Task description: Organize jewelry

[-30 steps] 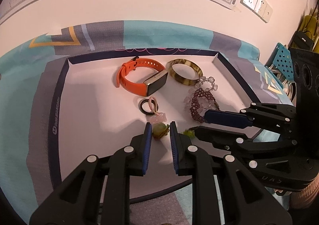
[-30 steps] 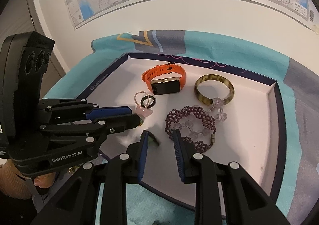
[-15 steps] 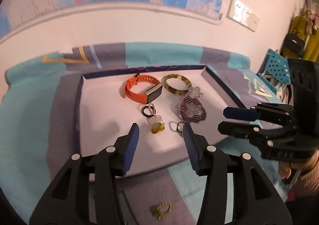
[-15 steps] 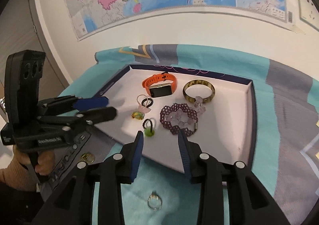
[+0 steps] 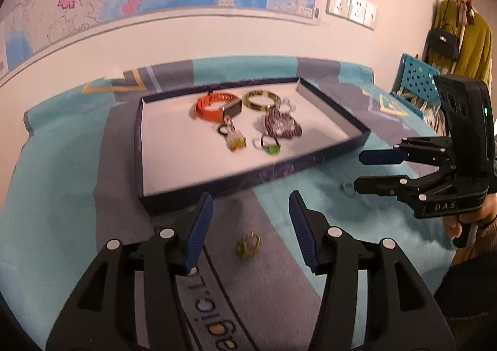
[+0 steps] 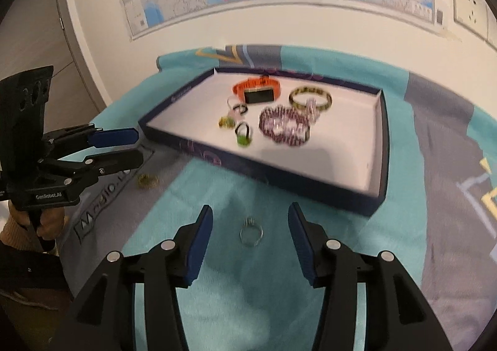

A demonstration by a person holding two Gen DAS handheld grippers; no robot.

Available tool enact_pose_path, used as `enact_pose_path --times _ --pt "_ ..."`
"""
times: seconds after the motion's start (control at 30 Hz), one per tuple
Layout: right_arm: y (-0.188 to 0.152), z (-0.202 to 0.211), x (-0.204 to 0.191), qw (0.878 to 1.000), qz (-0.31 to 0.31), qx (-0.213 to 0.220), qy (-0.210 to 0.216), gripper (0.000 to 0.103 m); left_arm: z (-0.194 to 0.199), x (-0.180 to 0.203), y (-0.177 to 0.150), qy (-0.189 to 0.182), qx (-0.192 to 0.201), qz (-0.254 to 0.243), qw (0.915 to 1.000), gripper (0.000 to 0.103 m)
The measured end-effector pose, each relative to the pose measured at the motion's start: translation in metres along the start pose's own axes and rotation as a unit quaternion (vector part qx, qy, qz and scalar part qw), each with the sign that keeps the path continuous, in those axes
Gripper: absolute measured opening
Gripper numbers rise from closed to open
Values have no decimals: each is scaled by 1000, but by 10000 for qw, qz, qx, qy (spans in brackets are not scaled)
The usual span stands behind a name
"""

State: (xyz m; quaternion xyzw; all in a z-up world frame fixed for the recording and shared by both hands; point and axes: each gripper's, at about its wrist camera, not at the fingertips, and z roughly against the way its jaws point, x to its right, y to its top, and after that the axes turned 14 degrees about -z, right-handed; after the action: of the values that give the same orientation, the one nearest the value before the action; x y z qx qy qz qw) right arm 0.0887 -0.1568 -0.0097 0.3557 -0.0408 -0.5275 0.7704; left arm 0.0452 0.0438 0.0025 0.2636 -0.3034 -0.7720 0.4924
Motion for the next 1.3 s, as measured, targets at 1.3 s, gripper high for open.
enact_pose_path --times 1.3 --pt "-16 -13 -9 9998 7 -159 -145 51 -23 7 -21 -97 -710 375 9967 17"
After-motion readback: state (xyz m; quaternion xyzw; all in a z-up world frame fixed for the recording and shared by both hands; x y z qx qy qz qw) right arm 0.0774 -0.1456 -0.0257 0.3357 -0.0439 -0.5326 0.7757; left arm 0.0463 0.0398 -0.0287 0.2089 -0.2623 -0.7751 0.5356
